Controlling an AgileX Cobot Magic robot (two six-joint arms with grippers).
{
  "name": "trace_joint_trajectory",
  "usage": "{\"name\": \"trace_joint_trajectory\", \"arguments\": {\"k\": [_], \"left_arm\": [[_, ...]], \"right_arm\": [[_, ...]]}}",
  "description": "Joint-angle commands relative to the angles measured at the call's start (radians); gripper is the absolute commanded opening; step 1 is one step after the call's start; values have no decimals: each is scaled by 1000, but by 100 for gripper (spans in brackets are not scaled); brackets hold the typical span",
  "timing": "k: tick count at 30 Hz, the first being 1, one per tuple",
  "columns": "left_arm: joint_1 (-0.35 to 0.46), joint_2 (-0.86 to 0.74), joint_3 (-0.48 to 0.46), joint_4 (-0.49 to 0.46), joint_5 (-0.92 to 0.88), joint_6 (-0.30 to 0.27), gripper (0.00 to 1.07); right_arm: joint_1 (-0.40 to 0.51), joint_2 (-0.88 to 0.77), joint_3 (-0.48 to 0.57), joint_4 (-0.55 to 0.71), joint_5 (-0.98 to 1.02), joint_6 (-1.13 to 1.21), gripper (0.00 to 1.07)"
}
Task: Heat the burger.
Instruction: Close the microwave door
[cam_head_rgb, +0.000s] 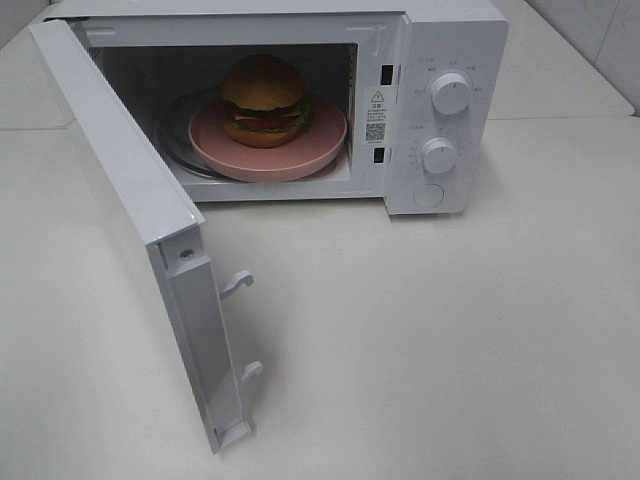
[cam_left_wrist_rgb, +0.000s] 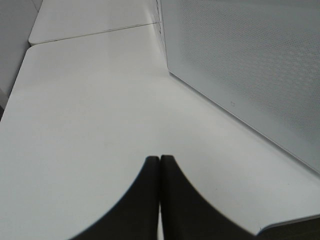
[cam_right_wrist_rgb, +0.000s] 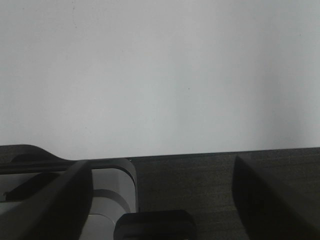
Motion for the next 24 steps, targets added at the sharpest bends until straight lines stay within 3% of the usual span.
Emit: {"name": "trace_joint_trajectory", "arguments": {"k": [1,9,19,24], "left_arm": [[-6,-22,2,-15,-13,-1,0],[-6,-22,2,-61,-17,-1,0],[-6,31,-2,-129,-33,-1,0],[-6,94,-15,-163,-130,1,0]], "right_arm": [[1,-88,71,-5,-25,-17,70],[1,-437,249,9,-124,-44,69],[1,-771,291,40,-193,-94,69],[1,-915,292,63,-192,-123,69]]}}
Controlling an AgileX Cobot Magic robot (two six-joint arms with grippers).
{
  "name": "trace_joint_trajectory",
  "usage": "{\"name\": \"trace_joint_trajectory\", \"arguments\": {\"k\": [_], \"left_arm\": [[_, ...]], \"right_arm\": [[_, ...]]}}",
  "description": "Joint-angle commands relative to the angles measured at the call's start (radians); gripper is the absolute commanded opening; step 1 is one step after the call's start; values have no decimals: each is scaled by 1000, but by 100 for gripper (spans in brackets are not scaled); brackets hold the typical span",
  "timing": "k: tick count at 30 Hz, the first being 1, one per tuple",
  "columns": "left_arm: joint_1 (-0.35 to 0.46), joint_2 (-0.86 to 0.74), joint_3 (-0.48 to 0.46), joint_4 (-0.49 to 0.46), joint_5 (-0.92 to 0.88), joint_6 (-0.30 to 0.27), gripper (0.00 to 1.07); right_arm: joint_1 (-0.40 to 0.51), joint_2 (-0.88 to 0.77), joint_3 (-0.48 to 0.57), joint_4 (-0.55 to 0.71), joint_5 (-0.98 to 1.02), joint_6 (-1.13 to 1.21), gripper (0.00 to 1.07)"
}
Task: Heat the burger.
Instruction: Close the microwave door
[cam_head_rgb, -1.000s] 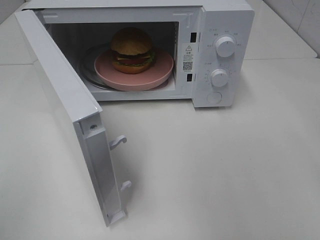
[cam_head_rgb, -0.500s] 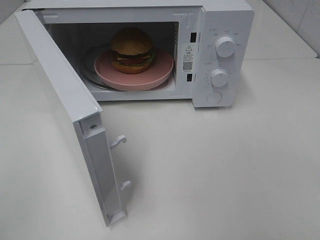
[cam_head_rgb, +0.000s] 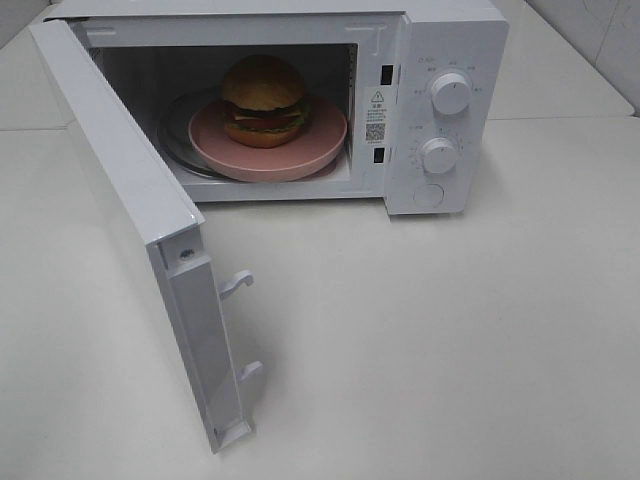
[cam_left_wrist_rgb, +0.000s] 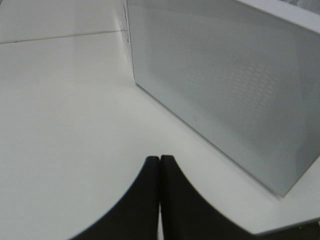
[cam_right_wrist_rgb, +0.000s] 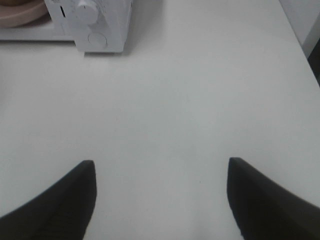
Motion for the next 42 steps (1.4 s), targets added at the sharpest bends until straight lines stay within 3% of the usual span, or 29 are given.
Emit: {"name": "trace_joint_trajectory", "arguments": {"k": [1,6,8,9,12,13,14,16,19,20,21,22,25,27,28,29,30,31,32,33,36,37,38,39,42], "left_arm": [[-6,28,-9,-26,-81,1,0],[-6,131,-9,-33,-204,18,0],[-6,169,-9,-37,-239,51,0],[-6,220,-9,-46,-277,100,0],[-6,247,-9,-59,-296,126,0],[-6,303,-9,-80,-327,174,0],[-6,303,-9,-80,-327,174,0],[-6,416,-9,-161,-400,275,0],[-6,449,-9,-191,-418,303,0],[-6,549,-9,-265,-468,403,0],[-6,549,-9,-265,-468,403,0],[-6,601,-9,-308,-495,458,0],[-6,640,-9,-334,-510,490,0],[-6,763,-9,-439,-565,606,0],[-6,763,-9,-439,-565,606,0],[-6,822,-9,-493,-588,657,0],[-6,822,-9,-493,-588,657,0],[-6,878,-9,-550,-609,710,0],[-6,878,-9,-550,-609,710,0],[-6,931,-10,-615,-622,770,0],[-6,959,-14,-644,-626,810,0],[-7,1013,-25,-695,-626,868,0],[-7,1013,-25,-695,-626,868,0],[-30,1081,-53,-767,-627,948,0],[-57,1122,-80,-803,-637,995,0]], "right_arm": [[1,-73,2,17,-10,-26,69],[1,-99,3,23,-9,-35,69],[1,-99,3,23,-9,-34,69],[1,-99,3,23,-9,-33,69],[1,-99,3,23,-9,-33,69],[1,-99,3,23,-9,-33,69],[1,-99,3,23,-9,-33,69],[1,-99,3,23,-9,-33,69],[1,-99,3,23,-9,-33,69],[1,-99,3,23,-9,-33,69],[1,-99,3,23,-9,-33,69],[1,-99,3,23,-9,-33,69],[1,-99,3,23,-9,-33,69],[1,-99,3,23,-9,-33,69],[1,-99,3,23,-9,-33,69],[1,-99,3,23,-9,-33,69],[1,-99,3,23,-9,-33,69],[1,-99,3,23,-9,-33,69],[1,-99,3,23,-9,-33,69],[1,-99,3,23,-9,-33,69],[1,-99,3,23,-9,-33,69],[1,-99,3,23,-9,-33,69],[1,-99,3,23,-9,-33,69],[1,-99,3,23,-9,-33,69],[1,-99,3,23,-9,-33,69]]}}
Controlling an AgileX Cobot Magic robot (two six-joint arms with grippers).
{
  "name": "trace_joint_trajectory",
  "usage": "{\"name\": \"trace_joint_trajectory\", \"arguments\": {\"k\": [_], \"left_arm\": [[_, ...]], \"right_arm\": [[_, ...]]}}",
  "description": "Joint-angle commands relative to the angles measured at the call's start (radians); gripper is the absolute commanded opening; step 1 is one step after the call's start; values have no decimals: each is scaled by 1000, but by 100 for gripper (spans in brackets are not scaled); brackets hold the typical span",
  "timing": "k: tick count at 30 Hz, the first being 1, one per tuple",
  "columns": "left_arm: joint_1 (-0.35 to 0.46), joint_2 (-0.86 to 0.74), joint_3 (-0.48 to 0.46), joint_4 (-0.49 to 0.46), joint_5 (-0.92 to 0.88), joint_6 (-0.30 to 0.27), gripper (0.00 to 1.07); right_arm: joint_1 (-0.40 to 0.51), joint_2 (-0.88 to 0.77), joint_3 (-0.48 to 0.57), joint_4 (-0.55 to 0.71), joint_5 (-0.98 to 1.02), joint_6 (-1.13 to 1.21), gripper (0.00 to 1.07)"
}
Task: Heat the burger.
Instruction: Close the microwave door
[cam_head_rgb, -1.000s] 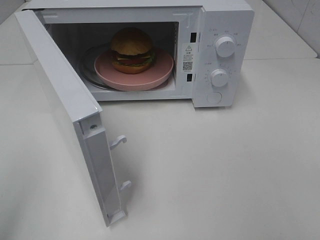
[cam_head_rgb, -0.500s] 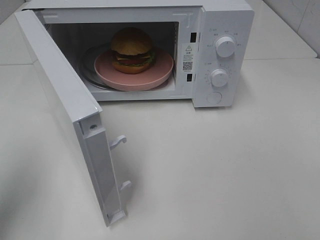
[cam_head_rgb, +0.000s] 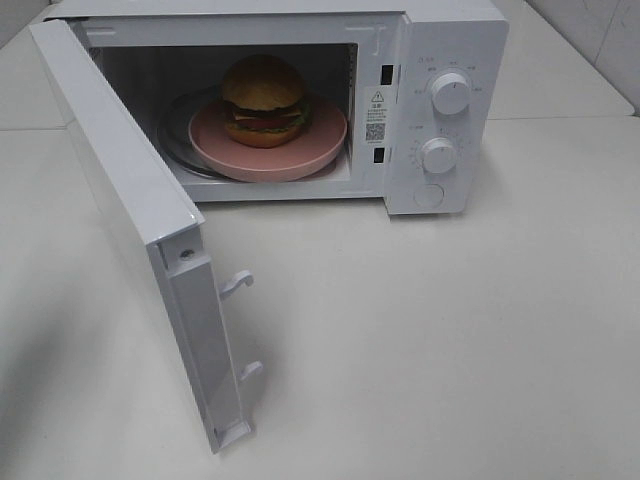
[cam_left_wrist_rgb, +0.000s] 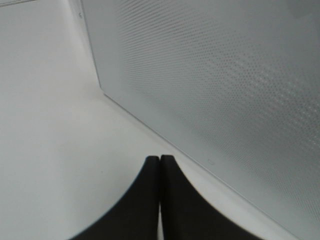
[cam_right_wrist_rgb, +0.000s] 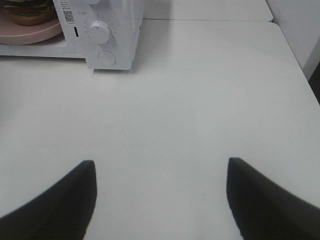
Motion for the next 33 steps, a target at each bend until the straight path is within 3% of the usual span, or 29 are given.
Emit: {"name": "trace_joint_trajectory", "arguments": {"k": [1,10,20,33], "left_arm": [[-60,90,-60,-80,-32,107,0],[-183,255,-175,-84,-105,119,0],[-235,370,-276,-91,-104,118,0],[-363,515,-399,-94,-191,118,0]], "right_arm": [[-2,-24,0,5,-9,-7,69],[-2,-24,0,5,-9,-7,69],[-2,-24,0,5,-9,-7,69],[-2,-24,0,5,-9,-7,69]]}}
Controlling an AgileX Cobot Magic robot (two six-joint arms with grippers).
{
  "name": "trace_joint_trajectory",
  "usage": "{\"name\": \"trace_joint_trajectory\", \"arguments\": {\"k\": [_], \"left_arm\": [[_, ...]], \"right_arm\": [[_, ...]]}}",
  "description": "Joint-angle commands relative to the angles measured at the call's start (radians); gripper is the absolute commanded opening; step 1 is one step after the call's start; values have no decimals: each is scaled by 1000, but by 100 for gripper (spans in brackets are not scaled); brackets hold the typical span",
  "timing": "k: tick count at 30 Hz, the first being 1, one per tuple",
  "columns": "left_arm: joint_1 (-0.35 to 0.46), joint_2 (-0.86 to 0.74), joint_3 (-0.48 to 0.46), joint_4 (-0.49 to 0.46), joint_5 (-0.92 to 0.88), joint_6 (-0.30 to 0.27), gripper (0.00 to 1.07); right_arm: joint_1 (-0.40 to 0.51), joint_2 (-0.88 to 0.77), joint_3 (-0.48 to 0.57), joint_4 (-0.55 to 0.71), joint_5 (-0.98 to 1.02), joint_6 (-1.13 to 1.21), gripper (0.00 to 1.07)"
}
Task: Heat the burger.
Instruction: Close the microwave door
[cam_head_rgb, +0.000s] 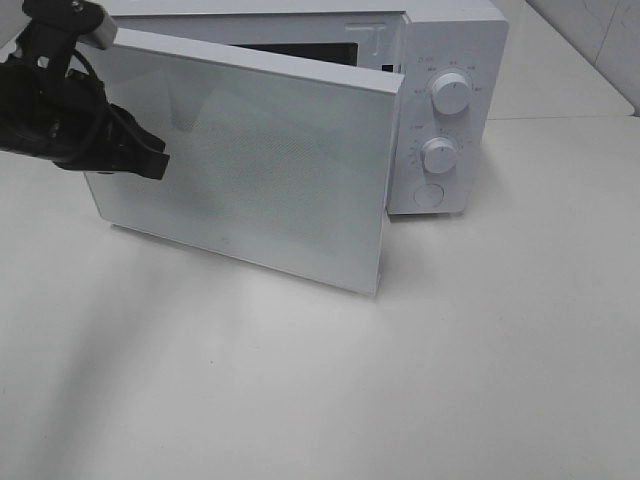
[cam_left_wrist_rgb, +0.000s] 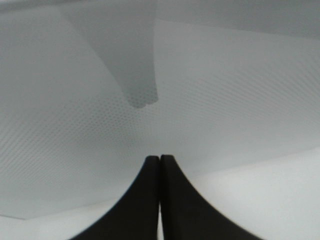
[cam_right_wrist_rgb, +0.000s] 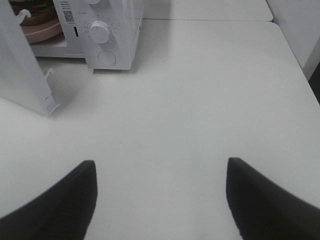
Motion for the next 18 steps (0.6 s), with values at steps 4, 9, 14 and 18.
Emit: {"name": "trace_joint_trajectory", "arguments": {"k": [4,9,14,18], "left_arm": [[-56,62,-62,-9,-50,2,0],[-99,113,-117,-9,-92,2,0],[-143,190,-217,-9,-94,2,0],[-164,246,-290,-9,-97,1,0]], "right_arm": [[-2,-24,0,5,-9,-7,69],[-2,-24,0,5,-9,-7,69],[-2,-24,0,5,-9,-7,69],[-2,-24,0,5,-9,-7,69]]}}
